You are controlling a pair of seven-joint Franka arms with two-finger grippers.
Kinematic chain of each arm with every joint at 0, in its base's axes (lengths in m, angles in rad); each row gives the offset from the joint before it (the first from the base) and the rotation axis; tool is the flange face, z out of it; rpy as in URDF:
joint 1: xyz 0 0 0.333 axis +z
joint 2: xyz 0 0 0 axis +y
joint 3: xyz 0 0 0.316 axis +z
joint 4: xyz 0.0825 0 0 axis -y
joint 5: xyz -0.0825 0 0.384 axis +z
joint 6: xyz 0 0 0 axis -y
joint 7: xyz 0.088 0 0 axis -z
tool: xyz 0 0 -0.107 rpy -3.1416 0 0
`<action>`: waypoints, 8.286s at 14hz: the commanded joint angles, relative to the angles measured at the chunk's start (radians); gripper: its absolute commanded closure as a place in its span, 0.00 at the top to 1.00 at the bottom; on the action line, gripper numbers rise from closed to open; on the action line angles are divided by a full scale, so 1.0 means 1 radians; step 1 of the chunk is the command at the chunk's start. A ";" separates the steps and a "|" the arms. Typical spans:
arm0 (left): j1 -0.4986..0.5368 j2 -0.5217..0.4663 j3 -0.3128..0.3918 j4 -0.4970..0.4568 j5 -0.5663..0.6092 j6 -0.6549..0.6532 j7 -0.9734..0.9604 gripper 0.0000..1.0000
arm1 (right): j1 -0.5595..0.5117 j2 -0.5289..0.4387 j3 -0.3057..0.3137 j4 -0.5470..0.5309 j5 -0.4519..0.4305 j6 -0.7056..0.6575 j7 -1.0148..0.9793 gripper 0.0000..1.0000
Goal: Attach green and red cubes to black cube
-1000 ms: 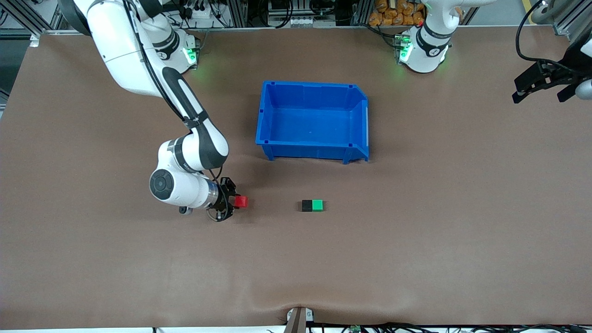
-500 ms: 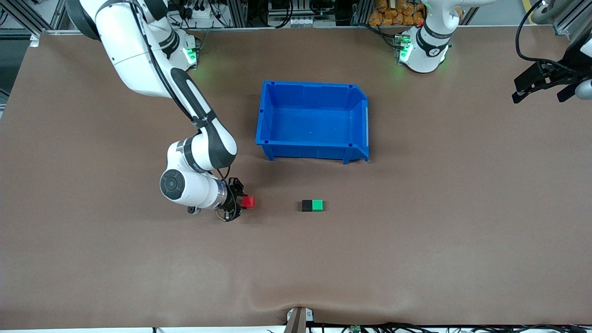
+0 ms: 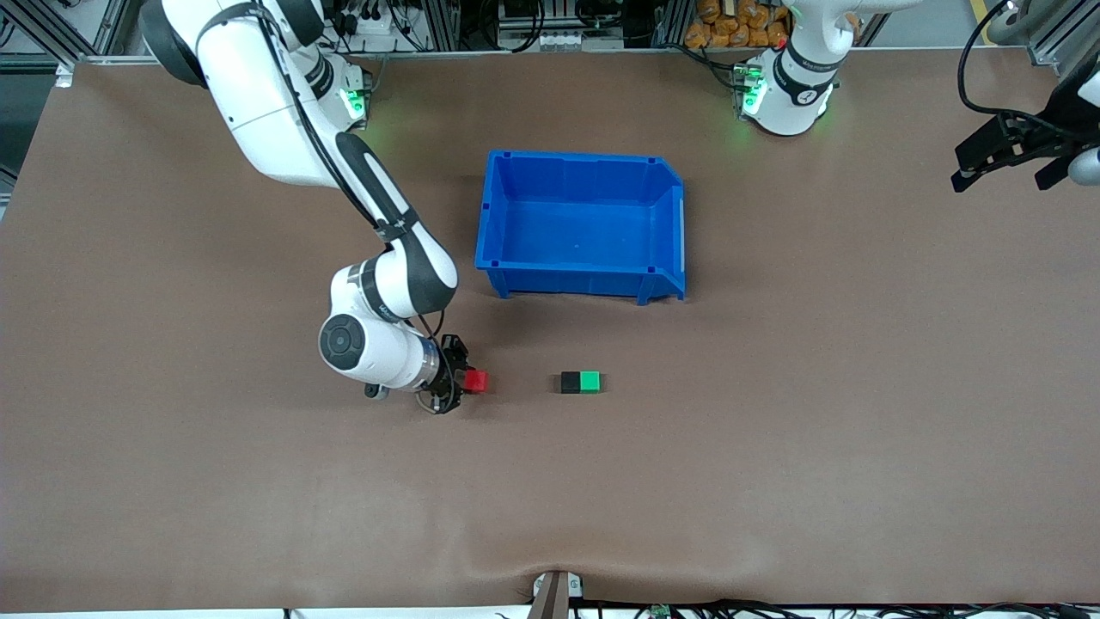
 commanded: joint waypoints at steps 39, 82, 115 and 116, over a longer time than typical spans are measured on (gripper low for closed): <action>0.001 0.012 -0.034 0.008 0.018 -0.010 -0.011 1.00 | 0.158 0.167 -0.006 0.244 0.005 0.052 0.182 0.00; 0.001 0.016 -0.034 0.003 0.016 -0.002 -0.011 1.00 | 0.160 0.172 -0.010 0.280 -0.041 0.062 0.177 1.00; -0.004 0.024 -0.034 0.000 0.016 0.005 -0.029 1.00 | 0.039 0.060 -0.001 0.278 -0.104 -0.191 0.056 1.00; -0.004 0.024 -0.034 0.000 0.018 0.005 -0.029 1.00 | 0.037 0.054 -0.001 0.278 -0.104 -0.191 0.049 1.00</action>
